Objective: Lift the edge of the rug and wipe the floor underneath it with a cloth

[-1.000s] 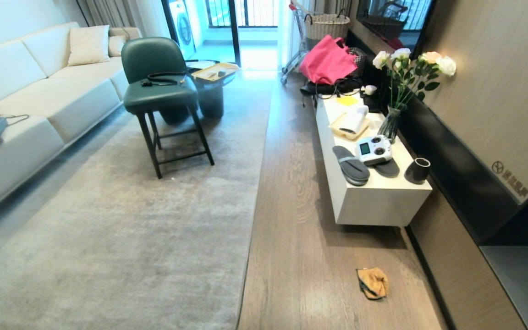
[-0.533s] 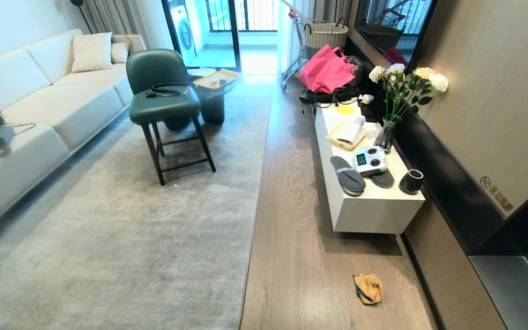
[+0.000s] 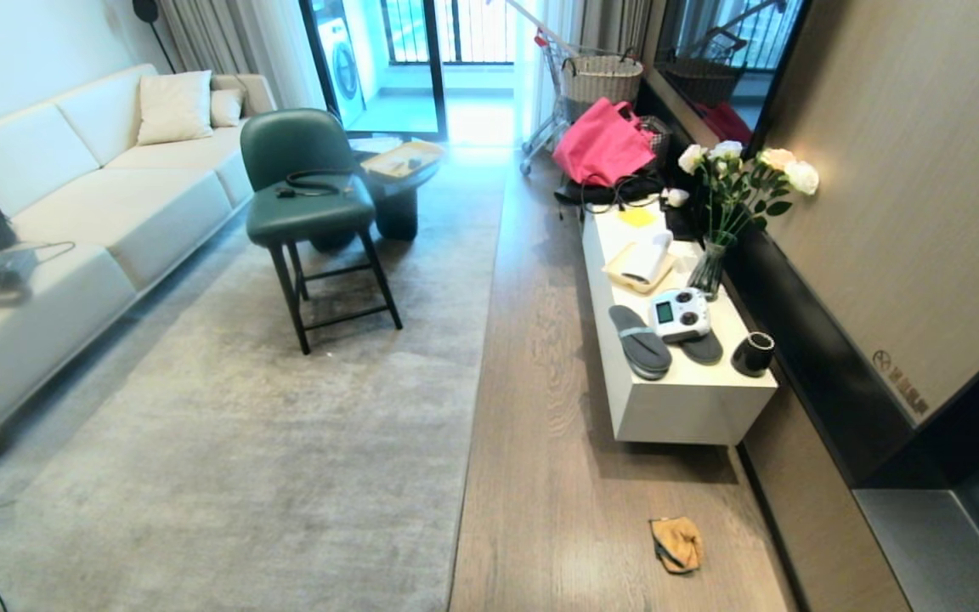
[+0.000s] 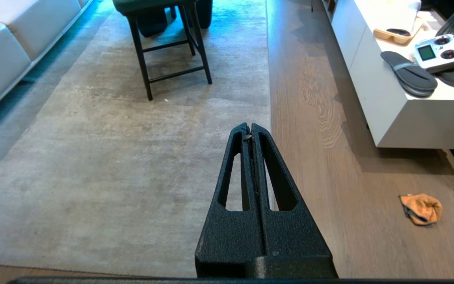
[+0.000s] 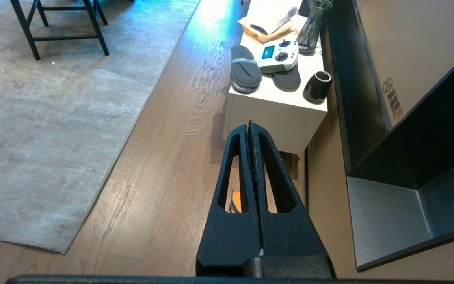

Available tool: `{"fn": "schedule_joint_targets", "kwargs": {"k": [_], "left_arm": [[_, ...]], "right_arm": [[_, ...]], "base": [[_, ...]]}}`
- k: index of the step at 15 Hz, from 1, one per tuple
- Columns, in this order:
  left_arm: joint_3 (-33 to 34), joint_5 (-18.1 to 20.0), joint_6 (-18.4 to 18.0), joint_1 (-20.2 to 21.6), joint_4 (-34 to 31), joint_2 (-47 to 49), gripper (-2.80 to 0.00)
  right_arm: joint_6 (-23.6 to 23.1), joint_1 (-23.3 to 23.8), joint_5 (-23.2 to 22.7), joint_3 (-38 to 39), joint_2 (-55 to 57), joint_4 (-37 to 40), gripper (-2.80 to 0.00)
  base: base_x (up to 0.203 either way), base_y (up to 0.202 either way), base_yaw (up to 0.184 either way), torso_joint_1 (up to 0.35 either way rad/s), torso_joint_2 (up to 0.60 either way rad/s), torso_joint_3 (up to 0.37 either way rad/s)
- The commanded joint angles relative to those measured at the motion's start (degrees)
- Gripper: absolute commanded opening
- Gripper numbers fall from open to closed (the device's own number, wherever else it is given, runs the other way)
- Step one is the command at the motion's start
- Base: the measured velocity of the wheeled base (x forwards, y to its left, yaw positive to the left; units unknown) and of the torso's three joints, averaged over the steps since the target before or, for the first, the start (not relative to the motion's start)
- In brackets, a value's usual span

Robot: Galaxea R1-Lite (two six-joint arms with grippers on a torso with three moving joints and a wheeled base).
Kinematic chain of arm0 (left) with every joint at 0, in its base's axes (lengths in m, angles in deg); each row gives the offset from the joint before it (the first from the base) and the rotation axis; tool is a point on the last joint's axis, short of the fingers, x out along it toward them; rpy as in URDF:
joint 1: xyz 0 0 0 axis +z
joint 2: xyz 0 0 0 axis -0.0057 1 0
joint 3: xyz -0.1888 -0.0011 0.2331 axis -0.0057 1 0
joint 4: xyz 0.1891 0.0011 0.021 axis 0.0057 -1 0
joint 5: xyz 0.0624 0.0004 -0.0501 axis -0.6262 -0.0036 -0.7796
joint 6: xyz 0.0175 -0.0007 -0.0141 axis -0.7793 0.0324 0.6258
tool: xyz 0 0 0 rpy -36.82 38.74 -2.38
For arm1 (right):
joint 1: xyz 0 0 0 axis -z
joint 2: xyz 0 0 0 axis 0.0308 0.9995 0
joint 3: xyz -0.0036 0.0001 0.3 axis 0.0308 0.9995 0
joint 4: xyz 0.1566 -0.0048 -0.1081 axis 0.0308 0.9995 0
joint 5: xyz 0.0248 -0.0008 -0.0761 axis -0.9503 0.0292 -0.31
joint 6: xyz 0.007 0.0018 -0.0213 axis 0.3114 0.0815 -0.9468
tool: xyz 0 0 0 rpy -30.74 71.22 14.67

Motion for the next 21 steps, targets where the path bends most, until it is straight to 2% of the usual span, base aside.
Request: {"fn": "schedule_joint_targets", "kwargs": {"k": [1,21], "left_arm": [[0.0,0.0,0.0,0.0,0.0,0.0,-2.8],[0.0,0.0,0.0,0.0,0.0,0.0,-2.8]], "right_arm": [[0.0,0.0,-0.1,0.0,0.1,0.0,-2.8],[-0.1,0.0,0.0,0.0,0.1,0.0,-2.8]], "base": [[0.0,0.0,0.0,0.149,-0.37,-0.227],[0.0,0.0,0.0,0.135,-0.3,-0.167]]}}
